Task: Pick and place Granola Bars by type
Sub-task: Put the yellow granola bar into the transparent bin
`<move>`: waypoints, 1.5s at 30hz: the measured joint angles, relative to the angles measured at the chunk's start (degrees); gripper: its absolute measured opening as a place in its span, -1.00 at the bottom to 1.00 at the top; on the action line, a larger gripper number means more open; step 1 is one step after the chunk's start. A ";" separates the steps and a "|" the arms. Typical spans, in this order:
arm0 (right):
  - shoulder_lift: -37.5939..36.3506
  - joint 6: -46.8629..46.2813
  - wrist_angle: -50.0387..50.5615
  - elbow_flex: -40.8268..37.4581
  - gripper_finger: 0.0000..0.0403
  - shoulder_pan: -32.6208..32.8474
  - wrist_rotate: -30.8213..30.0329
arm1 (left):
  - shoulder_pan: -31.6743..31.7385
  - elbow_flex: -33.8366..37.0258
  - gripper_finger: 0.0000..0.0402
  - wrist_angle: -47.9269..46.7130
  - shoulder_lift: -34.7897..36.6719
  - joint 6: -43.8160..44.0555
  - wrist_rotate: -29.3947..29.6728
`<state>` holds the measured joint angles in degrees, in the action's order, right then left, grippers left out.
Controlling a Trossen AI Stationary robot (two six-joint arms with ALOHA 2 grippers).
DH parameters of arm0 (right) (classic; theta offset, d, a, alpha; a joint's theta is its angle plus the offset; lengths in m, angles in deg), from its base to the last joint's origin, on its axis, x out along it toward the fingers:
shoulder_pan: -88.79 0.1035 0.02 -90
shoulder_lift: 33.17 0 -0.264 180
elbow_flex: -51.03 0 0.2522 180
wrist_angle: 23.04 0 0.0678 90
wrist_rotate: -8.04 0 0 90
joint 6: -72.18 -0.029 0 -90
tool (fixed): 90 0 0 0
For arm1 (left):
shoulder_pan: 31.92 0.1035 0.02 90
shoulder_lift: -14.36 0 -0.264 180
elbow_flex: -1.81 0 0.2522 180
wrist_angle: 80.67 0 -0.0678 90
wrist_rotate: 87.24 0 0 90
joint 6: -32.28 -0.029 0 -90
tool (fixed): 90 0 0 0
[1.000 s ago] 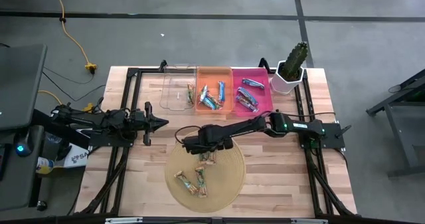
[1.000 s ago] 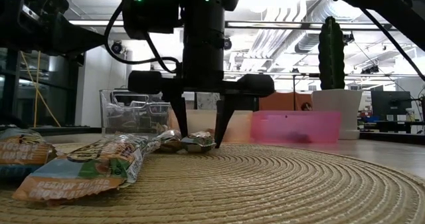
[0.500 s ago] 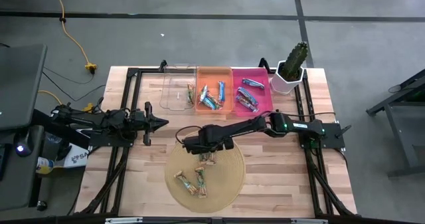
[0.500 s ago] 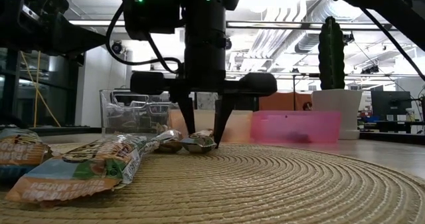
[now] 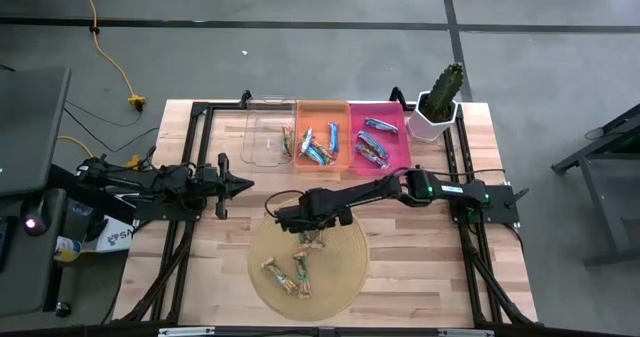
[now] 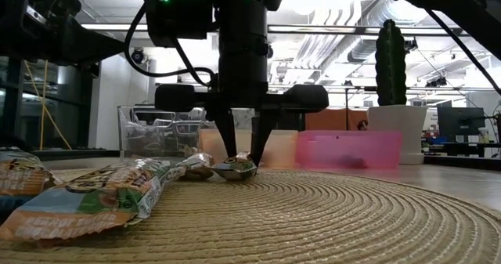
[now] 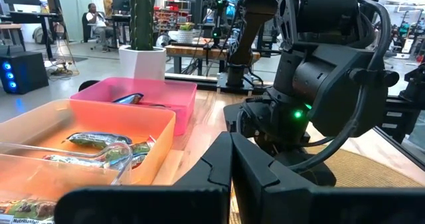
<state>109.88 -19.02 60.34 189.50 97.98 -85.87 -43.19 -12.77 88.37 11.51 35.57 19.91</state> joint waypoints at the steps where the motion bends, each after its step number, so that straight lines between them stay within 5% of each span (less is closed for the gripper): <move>1: 0.00 0.04 0.00 0.02 -0.65 0.02 0.02 | 0.00 0.01 -1.00 0.00 -0.01 0.00 0.00; 10: -2.69 0.17 0.02 0.00 -0.65 0.59 -2.52 | 0.00 0.02 -1.00 0.00 -0.01 0.00 0.00; 21: -11.08 6.25 -4.24 0.15 -0.65 1.87 -15.35 | 0.00 0.01 -1.00 0.00 -0.01 0.00 0.00; 33: -16.26 35.52 -22.68 0.13 -0.75 5.41 -35.90 | 0.00 0.02 -1.00 0.00 0.00 0.00 0.00; 45: -17.94 68.26 -49.82 0.13 -0.73 9.17 -43.90 | 0.00 0.00 -1.00 0.00 -0.02 0.00 0.00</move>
<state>91.93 49.24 10.52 189.63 107.15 -129.77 -43.19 -12.77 88.37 11.49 35.57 19.91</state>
